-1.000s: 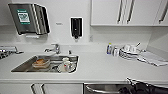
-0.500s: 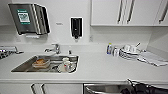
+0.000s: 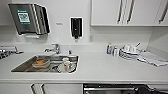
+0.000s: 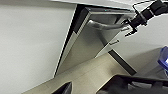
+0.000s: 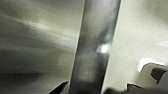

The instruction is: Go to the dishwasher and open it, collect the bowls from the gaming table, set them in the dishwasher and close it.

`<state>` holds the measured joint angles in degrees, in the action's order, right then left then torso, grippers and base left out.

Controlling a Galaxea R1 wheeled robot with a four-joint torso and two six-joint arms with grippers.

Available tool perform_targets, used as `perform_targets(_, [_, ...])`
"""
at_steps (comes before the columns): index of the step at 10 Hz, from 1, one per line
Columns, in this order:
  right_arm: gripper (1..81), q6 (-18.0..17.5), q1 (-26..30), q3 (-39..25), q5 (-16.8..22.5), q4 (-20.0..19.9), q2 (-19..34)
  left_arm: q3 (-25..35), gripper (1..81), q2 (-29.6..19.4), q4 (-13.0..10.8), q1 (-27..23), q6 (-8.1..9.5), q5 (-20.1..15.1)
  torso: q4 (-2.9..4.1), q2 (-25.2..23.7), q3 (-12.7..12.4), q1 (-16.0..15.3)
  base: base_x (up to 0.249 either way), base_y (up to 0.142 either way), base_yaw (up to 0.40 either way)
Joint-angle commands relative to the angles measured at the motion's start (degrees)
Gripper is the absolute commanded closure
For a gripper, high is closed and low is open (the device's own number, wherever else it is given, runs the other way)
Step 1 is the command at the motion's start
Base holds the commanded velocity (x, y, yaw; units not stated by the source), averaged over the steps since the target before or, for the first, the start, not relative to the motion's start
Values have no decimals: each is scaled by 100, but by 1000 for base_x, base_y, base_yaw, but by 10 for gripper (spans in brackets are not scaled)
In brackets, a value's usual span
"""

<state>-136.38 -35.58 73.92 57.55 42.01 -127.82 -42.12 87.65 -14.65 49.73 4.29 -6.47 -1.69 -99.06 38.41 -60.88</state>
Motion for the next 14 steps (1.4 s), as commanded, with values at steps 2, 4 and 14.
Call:
perform_targets(2, [10,6,310,-72,819,-439,175,134,10,-168,-55,-450,-42,-82,0,0,0,0,-32,0,0])
perform_targets(4, [10,6,275,-72,801,-439,175,125,10,-168,-46,-450,-42,-82,0,7,5,-9,-88,0,0])
perform_targets(14, [10,-38,-270,138,-59,-290,149,142,10,-142,-46,-450,-42,-126,2,-2,2,-6,-96,0,0])
